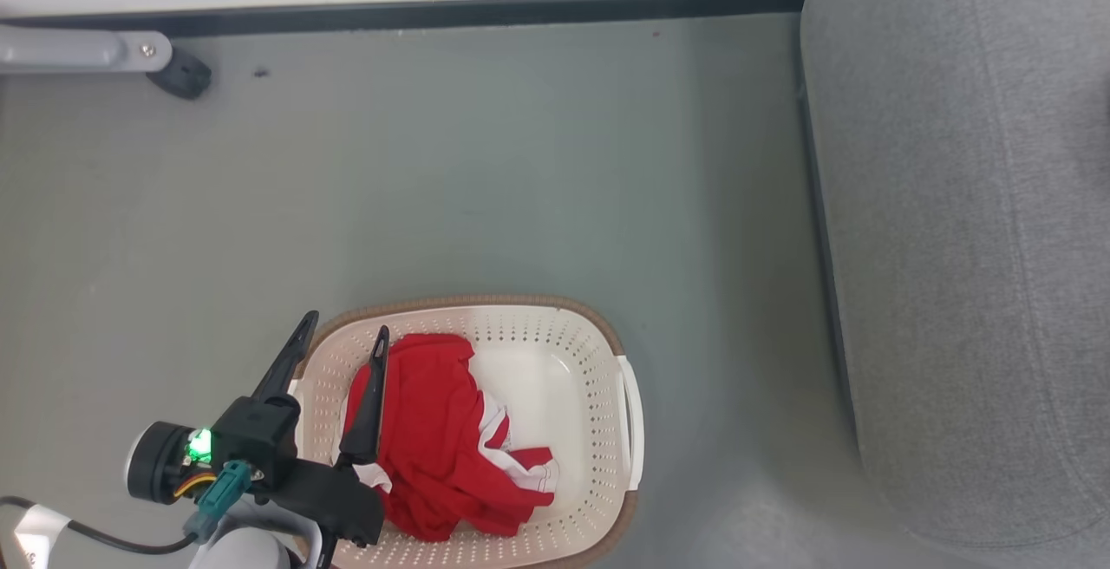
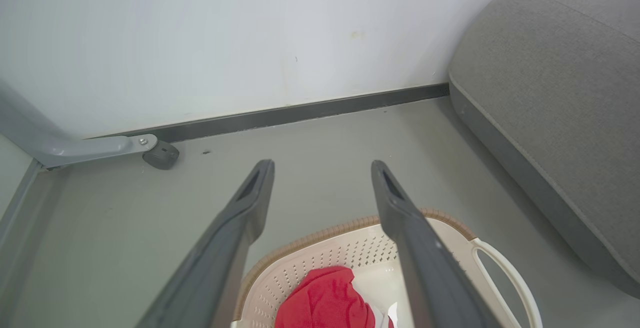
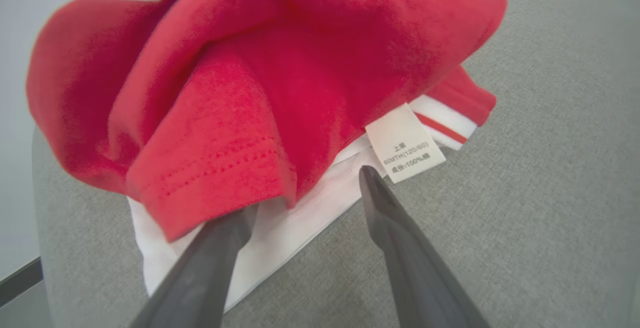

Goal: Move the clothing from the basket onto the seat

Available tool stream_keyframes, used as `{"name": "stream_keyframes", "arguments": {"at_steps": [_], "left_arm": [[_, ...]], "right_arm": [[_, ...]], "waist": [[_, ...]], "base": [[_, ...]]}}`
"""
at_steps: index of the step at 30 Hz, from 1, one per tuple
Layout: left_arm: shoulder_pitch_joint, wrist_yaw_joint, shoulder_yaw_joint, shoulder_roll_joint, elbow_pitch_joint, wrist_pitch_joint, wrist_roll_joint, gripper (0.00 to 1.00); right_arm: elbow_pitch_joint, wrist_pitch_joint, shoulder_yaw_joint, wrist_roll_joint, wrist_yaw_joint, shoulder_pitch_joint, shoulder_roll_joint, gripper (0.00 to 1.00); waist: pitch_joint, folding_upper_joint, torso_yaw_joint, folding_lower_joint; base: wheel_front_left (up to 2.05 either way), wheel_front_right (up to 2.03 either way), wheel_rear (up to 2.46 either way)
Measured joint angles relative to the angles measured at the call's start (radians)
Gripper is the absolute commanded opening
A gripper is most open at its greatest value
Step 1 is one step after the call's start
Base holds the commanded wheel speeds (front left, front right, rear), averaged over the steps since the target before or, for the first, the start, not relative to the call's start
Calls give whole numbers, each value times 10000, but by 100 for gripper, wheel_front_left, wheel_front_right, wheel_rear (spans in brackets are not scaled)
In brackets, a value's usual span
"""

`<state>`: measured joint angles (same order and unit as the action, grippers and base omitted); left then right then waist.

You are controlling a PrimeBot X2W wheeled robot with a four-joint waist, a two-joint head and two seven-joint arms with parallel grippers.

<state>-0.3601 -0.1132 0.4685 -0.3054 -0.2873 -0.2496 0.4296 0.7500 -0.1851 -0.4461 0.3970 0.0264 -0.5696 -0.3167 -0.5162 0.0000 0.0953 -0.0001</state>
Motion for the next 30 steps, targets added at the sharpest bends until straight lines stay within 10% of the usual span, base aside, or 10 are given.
{"name": "stream_keyframes", "arguments": {"at_steps": [19, 30], "left_arm": [[-1, 257, 10, 698, -890, 0, 17, 100], [298, 341, 44, 1262, -1618, 0, 77, 100]], "right_arm": [[-1080, 311, 2382, -1003, -1321, 1558, 1156, 100], [-2585, -470, 3841, -1486, -1498, 2566, 1367, 100]], "waist": [[1426, -1, 201, -1], [2658, -1, -3, -1]], "base": [[0, 0, 0], [0, 0, 0]]}}
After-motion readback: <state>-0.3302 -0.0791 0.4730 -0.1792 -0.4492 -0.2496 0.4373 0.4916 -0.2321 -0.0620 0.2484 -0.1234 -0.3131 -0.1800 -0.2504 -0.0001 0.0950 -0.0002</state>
